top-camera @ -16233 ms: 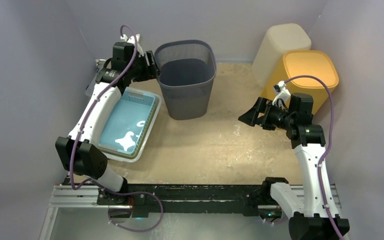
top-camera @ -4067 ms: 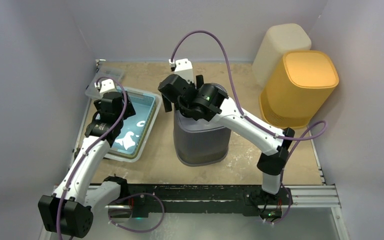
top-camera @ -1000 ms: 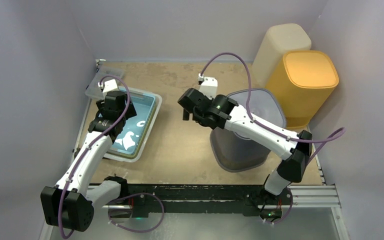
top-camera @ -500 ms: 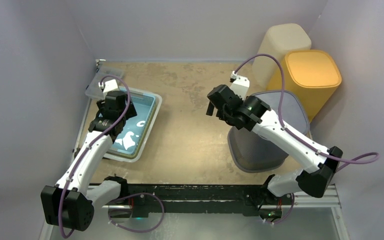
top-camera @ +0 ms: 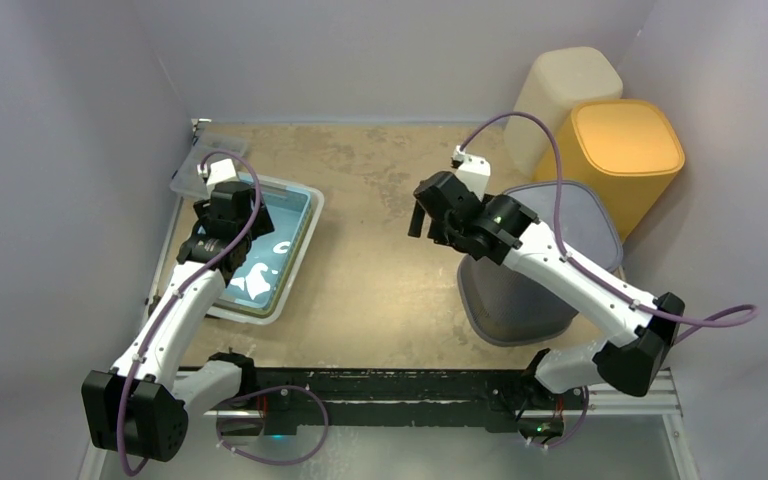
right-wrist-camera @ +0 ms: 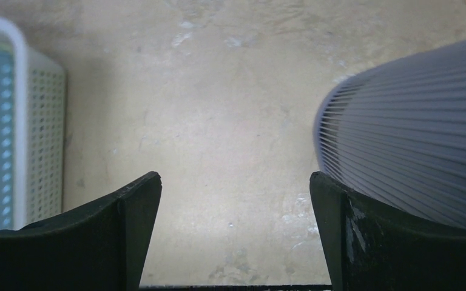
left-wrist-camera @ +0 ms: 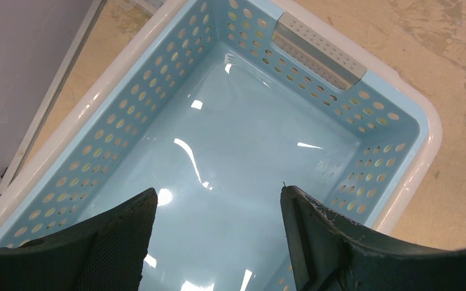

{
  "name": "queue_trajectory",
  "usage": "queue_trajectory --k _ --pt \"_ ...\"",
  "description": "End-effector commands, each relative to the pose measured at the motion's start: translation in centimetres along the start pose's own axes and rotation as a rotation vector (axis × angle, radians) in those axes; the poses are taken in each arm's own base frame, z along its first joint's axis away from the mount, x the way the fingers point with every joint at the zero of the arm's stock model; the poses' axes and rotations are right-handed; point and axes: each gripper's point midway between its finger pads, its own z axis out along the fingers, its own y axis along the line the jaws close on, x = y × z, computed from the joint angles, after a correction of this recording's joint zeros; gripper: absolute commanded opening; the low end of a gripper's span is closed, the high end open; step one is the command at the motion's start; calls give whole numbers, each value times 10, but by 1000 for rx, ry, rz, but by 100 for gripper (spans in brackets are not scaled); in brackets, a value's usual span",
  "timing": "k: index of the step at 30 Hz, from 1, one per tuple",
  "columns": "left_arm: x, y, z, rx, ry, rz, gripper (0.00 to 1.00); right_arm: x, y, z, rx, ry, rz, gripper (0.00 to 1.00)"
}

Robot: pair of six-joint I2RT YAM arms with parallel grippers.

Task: Turn the large container upside down
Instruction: Move the container to the corner of the board.

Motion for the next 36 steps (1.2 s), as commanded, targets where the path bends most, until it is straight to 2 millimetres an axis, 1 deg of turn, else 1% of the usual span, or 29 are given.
queue_trajectory --k 1,3,4,5,6,7,8,9,11,12,14,15,17,18,20,22,24,28,31,33,36 --pt "-11 -3 -1 13 -25 -16 73 -24 57 -33 -300 -34 -70 94" --pt "-11 -3 -1 13 -26 -15 73 -39 82 -49 -384 -63 -92 94" --pt "-11 -3 -1 13 -26 -15 73 -49 88 -54 -394 -86 -97 94" --pt "-11 -3 -1 14 -25 -15 73 -65 95 -62 -401 -124 -98 95" --pt "-11 -3 -1 14 -26 -16 73 -76 96 -63 -375 -144 -104 95" --pt "-11 -3 -1 15 -27 -15 73 -86 92 -63 -327 -158 -102 98" --pt "-11 -3 -2 15 -27 -15 73 -101 81 -56 -228 -205 -101 99" --pt "-11 -3 -2 14 -26 -14 73 -109 74 -44 -152 -217 -115 99" --pt "-11 -3 -2 14 -27 -14 73 -132 59 -24 -62 -231 -115 99" --pt "-11 -2 -2 13 -28 -15 73 -143 47 -13 -15 -230 -101 99" --pt "-11 -1 -3 11 -29 -13 73 -158 25 4 63 -231 -70 99" --pt "-11 -2 -3 11 -28 -13 73 -163 19 11 75 -230 -68 99" --pt "-10 -2 -2 11 -25 -11 73 -165 11 25 80 -219 -77 99" --pt "-11 -2 -2 12 -26 -12 73 -165 4 32 89 -205 -75 99" --pt "-11 -2 -2 14 -25 -11 73 -157 -9 44 115 -170 -75 99" --pt "-10 -3 -1 15 -22 -9 73 -146 -20 47 138 -142 -64 99" --pt "-10 -4 -1 19 -21 -9 73 -135 -27 45 141 -130 -54 99" --pt "-10 -5 -1 24 -19 -7 73 -111 -48 35 148 -112 -26 99" --pt "-9 -5 -1 27 -16 -7 73 -101 -59 24 145 -107 14 99" --pt "-9 -5 -1 28 -16 -7 73 -96 -63 16 129 -107 38 99" --pt "-9 -7 -1 33 -14 -7 73 -104 -58 6 74 -138 37 99"
